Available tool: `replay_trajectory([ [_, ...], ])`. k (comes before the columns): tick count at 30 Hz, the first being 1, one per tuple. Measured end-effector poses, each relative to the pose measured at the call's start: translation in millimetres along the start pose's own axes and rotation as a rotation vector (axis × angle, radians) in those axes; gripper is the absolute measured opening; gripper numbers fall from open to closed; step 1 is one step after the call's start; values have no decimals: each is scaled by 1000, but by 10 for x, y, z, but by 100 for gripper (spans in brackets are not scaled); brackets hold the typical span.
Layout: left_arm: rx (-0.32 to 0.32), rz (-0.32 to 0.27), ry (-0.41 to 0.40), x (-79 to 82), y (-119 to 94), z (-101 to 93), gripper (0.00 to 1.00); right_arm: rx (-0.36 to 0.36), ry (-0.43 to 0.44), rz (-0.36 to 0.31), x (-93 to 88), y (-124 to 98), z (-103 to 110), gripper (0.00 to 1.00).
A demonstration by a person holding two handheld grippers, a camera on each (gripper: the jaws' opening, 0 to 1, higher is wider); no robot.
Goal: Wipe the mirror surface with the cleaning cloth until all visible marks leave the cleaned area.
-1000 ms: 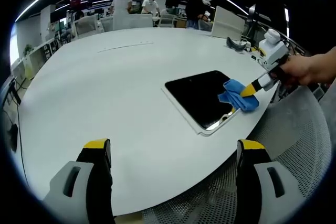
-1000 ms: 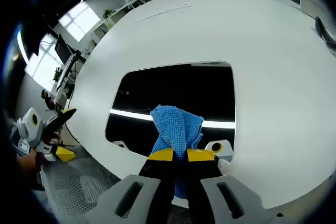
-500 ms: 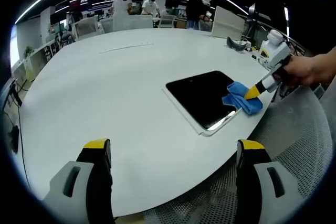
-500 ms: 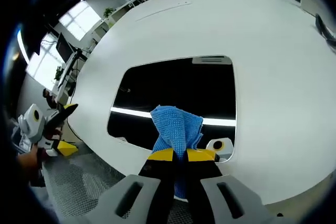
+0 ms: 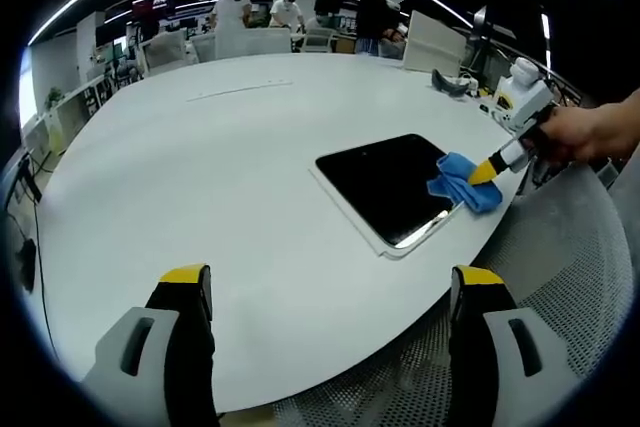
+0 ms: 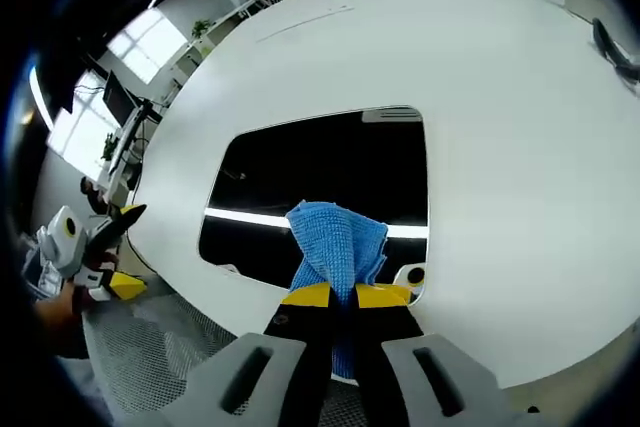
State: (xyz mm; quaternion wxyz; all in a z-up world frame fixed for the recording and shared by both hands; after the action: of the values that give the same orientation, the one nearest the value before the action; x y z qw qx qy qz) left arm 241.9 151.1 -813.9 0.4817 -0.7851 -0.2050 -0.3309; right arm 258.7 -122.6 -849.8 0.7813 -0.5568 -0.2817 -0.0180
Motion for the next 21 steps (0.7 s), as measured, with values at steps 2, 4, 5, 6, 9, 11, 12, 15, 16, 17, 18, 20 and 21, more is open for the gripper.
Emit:
replay_trajectory([
  [2,-1,0,0,1,-3,-4,98,1,3,-1,-2,-2,-7,1],
  [4,-2,-2,-3,5,-5,-10,98,1,6,-3,-5,-5,-20,1],
  [5,-2,-2,-4,7,-7,-12,98,0,7,-3,-6,-7,-25,1],
  [6,-2,-3,-5,8,-8,-13,99,-1,7,-3,-7,-13,-33,1],
  [9,-2,-4,-7,8,-4,-9,99,-4,12,-3,-14,-29,-79,1],
  [11,-3,-2,-7,5,-3,-10,99,-4,17,-4,-24,-42,-108,1],
  [12,-4,-2,-6,5,-2,-12,99,-5,19,-4,-26,-46,-119,1],
  [15,-3,-1,-4,2,1,-7,98,-11,25,-6,-37,-65,-163,1],
  [16,-2,-2,-4,1,4,0,98,-13,30,-7,-44,-74,-183,1],
  [17,-2,-2,-5,1,4,2,98,-14,32,-8,-47,-79,-194,1],
  [18,-2,-1,-5,0,5,2,98,-16,34,-8,-52,-85,-210,1],
  [20,-2,-1,-4,2,1,-1,98,-18,35,-8,-54,-88,-220,1],
  [21,-3,-2,-5,3,-1,-3,98,-17,35,-8,-53,-88,-221,1],
])
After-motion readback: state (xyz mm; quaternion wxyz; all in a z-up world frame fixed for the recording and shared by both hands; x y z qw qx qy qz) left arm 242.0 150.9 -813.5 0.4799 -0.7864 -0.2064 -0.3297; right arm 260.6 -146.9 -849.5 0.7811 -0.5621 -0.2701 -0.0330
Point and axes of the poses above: the point that each gripper's makers call its tool centre point, and the gripper's own axes: y roughly forward along the fingers, z roughly to its left, x roughly out of its top, the point moved 2 cm from there along -y, roughly backward along the fingers, and after that the axes turned 15 degrees about -y, right-handed, at the moved point
